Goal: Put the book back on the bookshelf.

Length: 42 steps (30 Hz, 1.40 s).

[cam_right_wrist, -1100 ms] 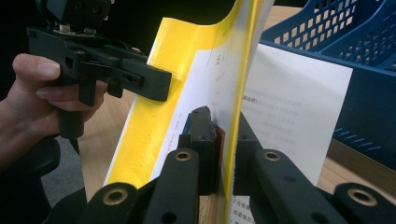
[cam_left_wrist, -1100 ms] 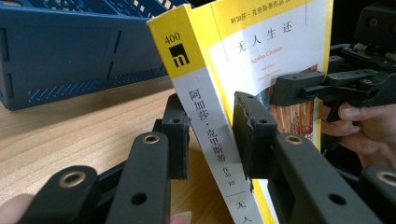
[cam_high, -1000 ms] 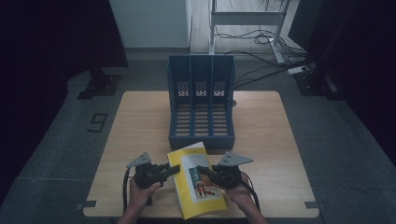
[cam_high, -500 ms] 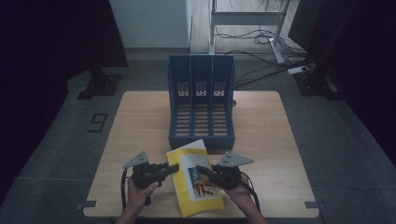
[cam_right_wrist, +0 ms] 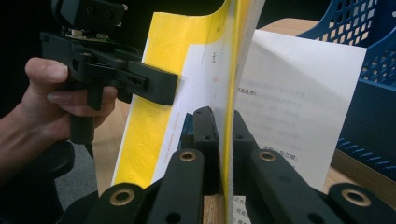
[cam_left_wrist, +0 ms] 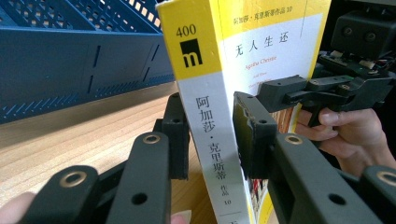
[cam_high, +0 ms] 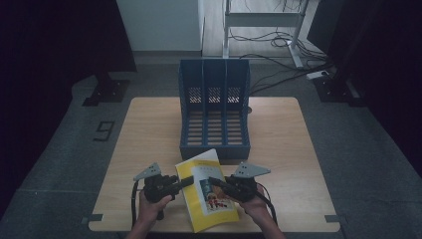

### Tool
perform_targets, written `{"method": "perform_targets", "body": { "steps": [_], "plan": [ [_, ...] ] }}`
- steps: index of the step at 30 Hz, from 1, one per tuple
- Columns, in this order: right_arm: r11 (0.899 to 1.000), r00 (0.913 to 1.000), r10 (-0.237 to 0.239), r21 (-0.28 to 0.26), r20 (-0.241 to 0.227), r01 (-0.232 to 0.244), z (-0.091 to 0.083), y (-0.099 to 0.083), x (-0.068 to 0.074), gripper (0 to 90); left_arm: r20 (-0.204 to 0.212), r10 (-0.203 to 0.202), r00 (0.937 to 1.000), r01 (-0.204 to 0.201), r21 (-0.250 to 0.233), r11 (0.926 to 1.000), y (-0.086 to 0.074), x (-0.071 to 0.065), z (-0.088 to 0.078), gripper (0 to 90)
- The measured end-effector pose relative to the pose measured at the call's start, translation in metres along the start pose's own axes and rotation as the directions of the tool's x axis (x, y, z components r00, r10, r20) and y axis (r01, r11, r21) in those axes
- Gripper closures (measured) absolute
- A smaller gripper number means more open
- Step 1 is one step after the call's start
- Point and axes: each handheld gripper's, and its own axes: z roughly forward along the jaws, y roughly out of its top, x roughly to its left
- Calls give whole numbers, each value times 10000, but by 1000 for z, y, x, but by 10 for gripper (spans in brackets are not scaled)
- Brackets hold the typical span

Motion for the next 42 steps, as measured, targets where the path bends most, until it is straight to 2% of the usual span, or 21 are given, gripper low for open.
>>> {"method": "perform_targets", "body": {
  "steps": [8, 12, 13, 14, 15, 16, 18, 24, 32, 38, 40, 42],
  "plan": [
    [9999, 9995, -136, 88, 297, 133, 1, 1, 3, 847, -325, 257, 9991, -253, 127, 9996, 2, -6, -1, 696],
    [9995, 9987, -313, 55, 413, 311, 0, 3, 6, 842, -513, 754, 9958, -754, 21, 9972, 6, -17, -6, 706],
    [9995, 9987, -313, 55, 413, 311, 0, 3, 6, 842, -513, 754, 9958, -754, 21, 9972, 6, -17, -6, 713],
    [9992, 9990, -330, -211, 310, 336, -3, 5, 8, 842, -507, 1030, 9934, -1041, -194, 9944, 9, -24, -10, 723],
    [9989, 9990, -357, -303, 261, 365, -4, 5, 9, 843, -507, 1030, 9934, -1041, -194, 9944, 9, -24, -10, 730],
    [9985, 9988, -411, -351, 247, 420, -5, 6, 10, 844, -558, 1291, 9901, -1310, -322, 9909, 11, -27, -12, 735],
    [9978, 9982, -522, -394, 308, 534, -6, 7, 12, 844, -567, 1326, 9895, -1346, -329, 9904, 11, -28, -12, 737],
    [9977, 9986, -495, -444, 201, 503, -5, 6, 10, 844, -313, 973, 9948, -987, -439, 9942, 10, -22, -11, 735],
    [9977, 9987, -454, -499, 232, 465, -5, 5, 9, 844, -194, 941, 9954, -949, -471, 9944, 9, -22, -11, 695],
    [9979, 9988, -447, -450, 201, 456, -5, 5, 9, 844, -254, 983, 9948, -988, -187, 9949, 7, -21, -6, 670],
    [9984, 9987, -444, -327, 251, 452, -4, 3, 8, 839, -357, 991, 9944, -988, 103, 9951, 5, -20, -2, 669],
    [9986, 9987, -435, -288, 269, 443, -4, 3, 8, 838, -399, 953, 9947, -946, 185, 9953, 3, -19, 0, 669]
  ]
}}
